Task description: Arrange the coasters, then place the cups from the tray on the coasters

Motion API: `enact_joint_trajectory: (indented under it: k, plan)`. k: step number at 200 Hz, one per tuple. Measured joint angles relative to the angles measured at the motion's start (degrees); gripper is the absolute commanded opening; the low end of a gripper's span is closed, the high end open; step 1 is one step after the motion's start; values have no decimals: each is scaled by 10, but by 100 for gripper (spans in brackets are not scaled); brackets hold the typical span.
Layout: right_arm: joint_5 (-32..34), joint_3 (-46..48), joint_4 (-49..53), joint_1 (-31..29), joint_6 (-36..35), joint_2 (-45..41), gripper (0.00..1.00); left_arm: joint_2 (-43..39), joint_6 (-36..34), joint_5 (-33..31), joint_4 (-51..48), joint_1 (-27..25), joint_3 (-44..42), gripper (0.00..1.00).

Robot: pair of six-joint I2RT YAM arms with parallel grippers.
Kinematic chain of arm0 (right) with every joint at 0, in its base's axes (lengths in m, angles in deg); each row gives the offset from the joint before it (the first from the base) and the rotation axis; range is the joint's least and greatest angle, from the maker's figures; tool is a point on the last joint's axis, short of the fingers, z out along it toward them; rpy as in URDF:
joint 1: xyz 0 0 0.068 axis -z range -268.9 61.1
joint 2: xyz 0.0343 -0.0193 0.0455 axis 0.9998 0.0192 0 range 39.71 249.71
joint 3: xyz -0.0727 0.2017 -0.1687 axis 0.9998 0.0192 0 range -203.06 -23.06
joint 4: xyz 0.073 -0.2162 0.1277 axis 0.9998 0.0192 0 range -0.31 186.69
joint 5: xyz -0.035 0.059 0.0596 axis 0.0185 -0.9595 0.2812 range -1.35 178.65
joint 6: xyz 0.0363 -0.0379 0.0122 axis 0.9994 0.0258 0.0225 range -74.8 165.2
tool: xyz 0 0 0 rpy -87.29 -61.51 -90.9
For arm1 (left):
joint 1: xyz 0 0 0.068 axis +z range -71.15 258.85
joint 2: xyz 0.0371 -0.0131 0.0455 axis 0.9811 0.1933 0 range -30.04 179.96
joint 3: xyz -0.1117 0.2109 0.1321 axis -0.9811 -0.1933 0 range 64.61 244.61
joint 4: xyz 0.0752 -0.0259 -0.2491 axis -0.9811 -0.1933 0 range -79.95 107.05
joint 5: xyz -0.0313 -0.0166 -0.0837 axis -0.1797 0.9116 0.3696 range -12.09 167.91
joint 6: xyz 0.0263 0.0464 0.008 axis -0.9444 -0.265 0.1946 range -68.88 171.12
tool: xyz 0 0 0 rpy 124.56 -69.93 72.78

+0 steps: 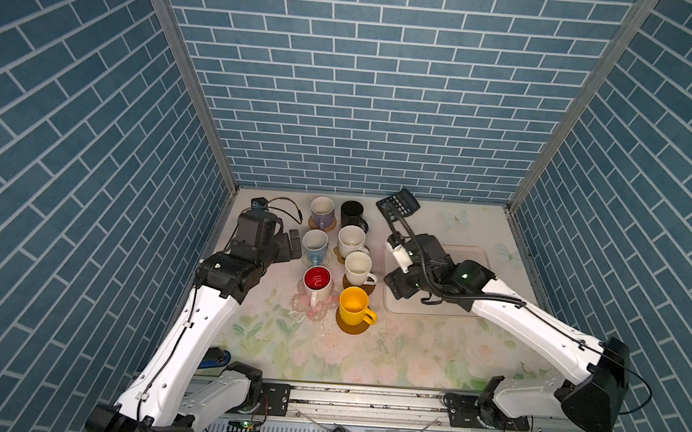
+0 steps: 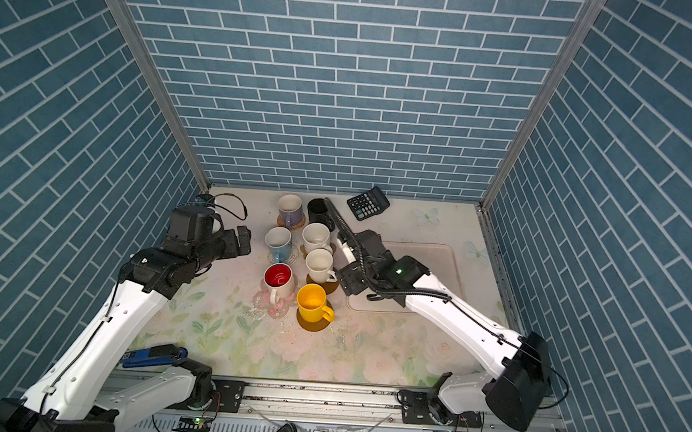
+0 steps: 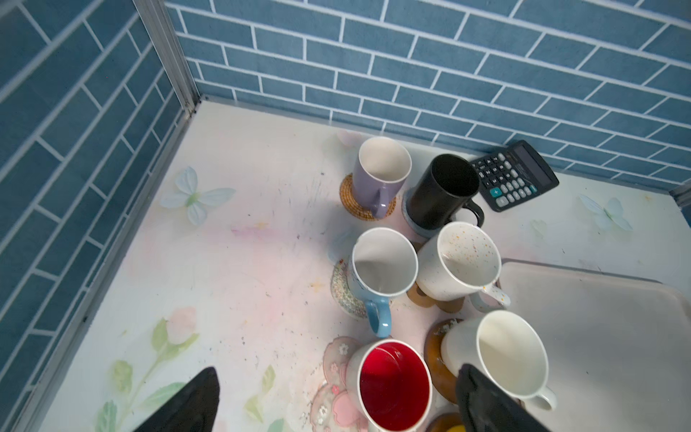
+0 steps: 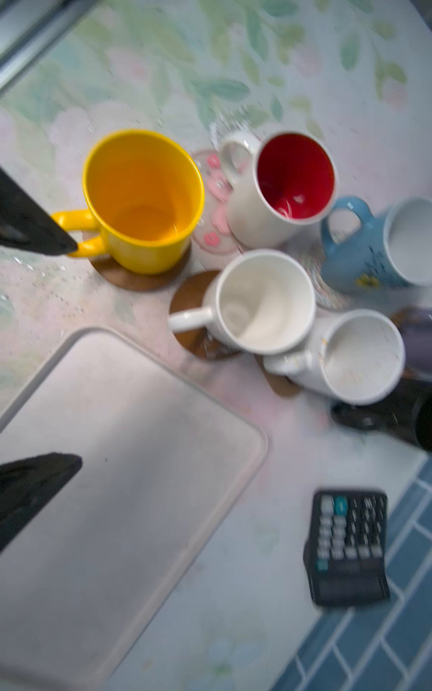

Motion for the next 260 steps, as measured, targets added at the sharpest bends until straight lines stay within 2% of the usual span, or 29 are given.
enact_joint_trajectory:
  k: [28,51,96,138,163,186,226,260]
  plan:
    - [50,54,-44,83,1,-62,99,7,-28,-3,59,22,-34,99]
    - [80,124,-101,160,2,-89,99,47,-50,-7,103,40,-65,99]
    - [124,215,-217,327,22,-66,99,170,-99,-12,183,80,-85,99]
    - [163,285,-337,432,33,-38,99,241,-154,7,284,122,-114,99]
    - [166,318,-407,469,35,-7,99,298,-173,27,342,136,-128,99]
    - [172,345,-480,477,35,34,99,329,-186,29,410,143,-167,99]
    - [174,435,-654,477,35,61,99,320,-199,50,541,155,-274,99]
    - [158,502,-779,477,32,63,99,263,-203,46,674,151,-378,99]
